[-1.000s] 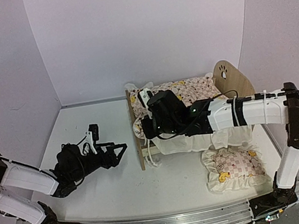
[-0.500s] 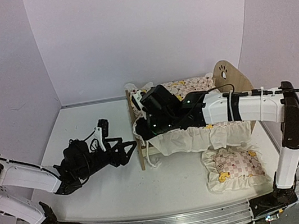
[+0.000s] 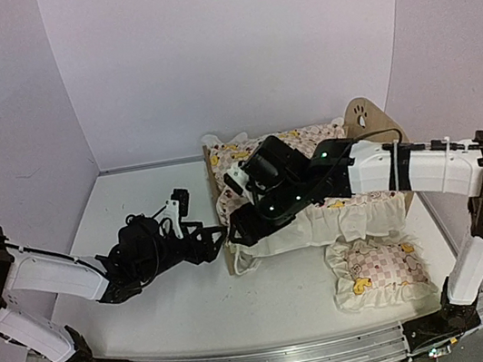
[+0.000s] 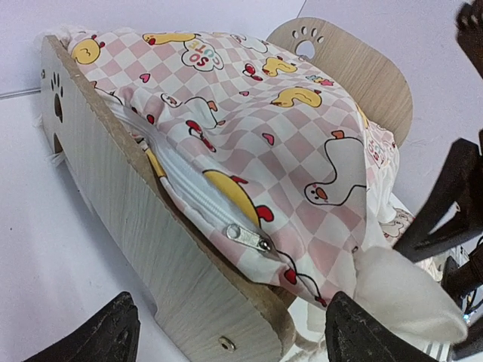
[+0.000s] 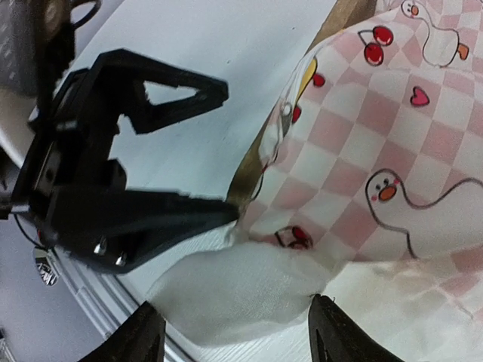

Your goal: Set up the pet bed

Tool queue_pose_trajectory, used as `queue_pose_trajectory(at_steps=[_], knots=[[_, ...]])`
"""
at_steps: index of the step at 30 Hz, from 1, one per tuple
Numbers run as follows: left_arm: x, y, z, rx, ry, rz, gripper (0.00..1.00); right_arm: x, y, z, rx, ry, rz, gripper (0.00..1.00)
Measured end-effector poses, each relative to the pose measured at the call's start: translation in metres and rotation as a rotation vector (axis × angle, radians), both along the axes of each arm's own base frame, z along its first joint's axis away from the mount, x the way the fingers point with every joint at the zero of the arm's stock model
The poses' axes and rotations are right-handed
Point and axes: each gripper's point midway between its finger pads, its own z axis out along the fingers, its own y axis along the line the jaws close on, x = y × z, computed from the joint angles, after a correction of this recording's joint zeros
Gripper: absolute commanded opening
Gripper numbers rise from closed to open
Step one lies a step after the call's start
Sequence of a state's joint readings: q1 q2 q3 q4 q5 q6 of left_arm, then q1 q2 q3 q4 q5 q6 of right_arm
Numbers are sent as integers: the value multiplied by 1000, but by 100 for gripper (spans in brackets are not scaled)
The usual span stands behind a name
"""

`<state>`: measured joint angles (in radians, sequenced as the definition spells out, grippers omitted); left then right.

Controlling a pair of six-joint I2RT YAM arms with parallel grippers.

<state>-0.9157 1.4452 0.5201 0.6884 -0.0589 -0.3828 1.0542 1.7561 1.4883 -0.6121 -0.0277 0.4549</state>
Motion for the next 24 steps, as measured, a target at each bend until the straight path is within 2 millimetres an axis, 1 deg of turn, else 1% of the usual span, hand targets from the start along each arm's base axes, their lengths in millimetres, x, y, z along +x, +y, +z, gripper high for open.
queue_pose_trajectory(at_steps=[2, 5, 7, 8, 11, 13, 15, 16, 17, 19, 20, 24], knots=[[3, -2, 5, 2, -6, 7, 85, -12, -7, 4, 14, 23, 33, 70], [6, -2, 7, 9, -15, 18, 85, -31, -20, 6, 24, 44, 94, 71], [6, -1, 4, 24, -10, 19, 85, -45, -31, 1, 29, 55, 144, 70], [5, -1, 2, 32, -5, 18, 85, -51, -36, -4, 25, 63, 160, 68], [4, 2, 1, 44, 4, 19, 85, -69, -51, -27, 5, 92, 220, 54], [3, 3, 3, 42, 5, 20, 85, -76, -55, -47, -12, 100, 245, 40], [3, 5, 4, 45, 9, 22, 85, -78, -58, -66, -18, 94, 251, 26], [3, 5, 4, 46, 9, 23, 85, -77, -57, -73, -22, 81, 253, 20], [4, 6, 4, 47, 12, 25, 85, -74, -55, -79, -22, 65, 247, 18], [4, 7, 3, 48, 16, 28, 85, -60, -48, -91, -15, 4, 199, 17], [4, 7, 3, 48, 18, 30, 85, -50, -44, -94, -9, -44, 169, 18], [4, 10, 7, 42, 17, 38, 84, -17, -31, -104, 19, -196, 68, 13]])
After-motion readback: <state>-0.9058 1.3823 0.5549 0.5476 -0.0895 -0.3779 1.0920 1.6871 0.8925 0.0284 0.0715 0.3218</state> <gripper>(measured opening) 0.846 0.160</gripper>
